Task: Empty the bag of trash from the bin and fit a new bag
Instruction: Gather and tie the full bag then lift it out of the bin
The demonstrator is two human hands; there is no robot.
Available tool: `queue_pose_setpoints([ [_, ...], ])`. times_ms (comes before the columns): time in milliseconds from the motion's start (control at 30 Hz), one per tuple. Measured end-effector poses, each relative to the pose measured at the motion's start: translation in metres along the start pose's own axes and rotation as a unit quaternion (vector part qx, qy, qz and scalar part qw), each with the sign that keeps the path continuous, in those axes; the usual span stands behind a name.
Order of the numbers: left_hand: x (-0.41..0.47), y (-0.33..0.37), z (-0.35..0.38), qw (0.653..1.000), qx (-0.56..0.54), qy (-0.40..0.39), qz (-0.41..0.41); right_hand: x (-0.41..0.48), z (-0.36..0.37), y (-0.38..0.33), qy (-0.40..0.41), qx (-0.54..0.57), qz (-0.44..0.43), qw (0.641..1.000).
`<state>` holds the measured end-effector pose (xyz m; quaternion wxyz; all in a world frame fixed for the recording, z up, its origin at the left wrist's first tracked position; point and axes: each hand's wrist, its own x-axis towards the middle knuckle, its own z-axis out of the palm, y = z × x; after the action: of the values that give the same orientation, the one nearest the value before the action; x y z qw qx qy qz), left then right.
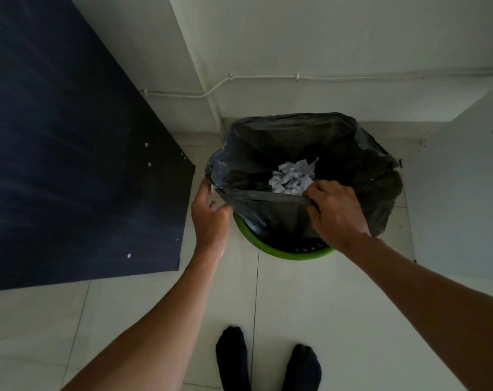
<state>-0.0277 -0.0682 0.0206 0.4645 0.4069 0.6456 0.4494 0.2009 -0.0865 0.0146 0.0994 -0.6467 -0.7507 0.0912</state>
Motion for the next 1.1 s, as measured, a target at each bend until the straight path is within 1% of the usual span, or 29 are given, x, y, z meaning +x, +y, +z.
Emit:
queue_pose_setpoints([
  [67,0.008,-0.006,0.001,1.0,0.012,-0.022,0.006,0.01,0.004,0.003,0.008,0.002,-0.017,1.0],
  [200,0.022,-0.004,0.016,1.0,-0.02,0.003,0.024,0.024,0.009,0.002,0.007,0.012,-0.041,0.999],
  [233,0.024,-0.003,0.02,0.999,-0.035,0.012,0.015,0.026,0.01,0.001,-0.003,0.026,-0.044,0.999],
  [300,0.027,-0.001,0.028,0.996,-0.082,0.024,-0.011,0.033,0.01,-0.001,-0.054,0.028,-0.056,0.997],
  [367,0.032,-0.003,0.037,0.991,-0.126,0.028,-0.034,0.043,0.01,-0.006,-0.087,-0.009,-0.08,0.993],
  [533,0.044,0.0,0.061,0.98,-0.192,0.032,-0.033,0.082,0.018,-0.013,-0.071,-0.111,-0.118,0.984],
  [633,0.046,0.004,0.067,0.973,-0.223,0.031,-0.056,0.1,0.02,-0.013,-0.098,-0.14,-0.116,0.979],
  [700,0.049,0.007,0.068,0.96,-0.259,0.05,-0.089,0.106,0.017,-0.013,-0.117,-0.157,-0.119,0.973],
  [800,0.058,0.001,0.067,0.93,-0.329,0.078,-0.148,0.106,0.018,-0.009,-0.126,-0.181,-0.163,0.962],
  [867,0.064,-0.006,0.066,0.919,-0.339,0.087,-0.182,0.102,0.023,-0.004,-0.156,-0.173,-0.184,0.955],
  [933,0.067,-0.009,0.068,0.906,-0.352,0.114,-0.204,0.097,0.027,0.002,-0.181,-0.149,-0.18,0.955],
  [1000,0.07,-0.007,0.069,0.896,-0.362,0.126,-0.225,0.093,0.026,0.008,-0.18,-0.131,-0.151,0.963],
  [1033,0.069,-0.005,0.068,0.894,-0.368,0.123,-0.224,0.091,0.026,0.011,-0.17,-0.119,-0.14,0.968],
  [1067,0.067,-0.004,0.069,0.903,-0.361,0.11,-0.205,0.09,0.027,0.014,-0.162,-0.109,-0.139,0.971],
  [1100,0.061,-0.005,0.071,0.925,-0.319,0.098,-0.182,0.088,0.028,0.016,-0.157,-0.106,-0.141,0.972],
])
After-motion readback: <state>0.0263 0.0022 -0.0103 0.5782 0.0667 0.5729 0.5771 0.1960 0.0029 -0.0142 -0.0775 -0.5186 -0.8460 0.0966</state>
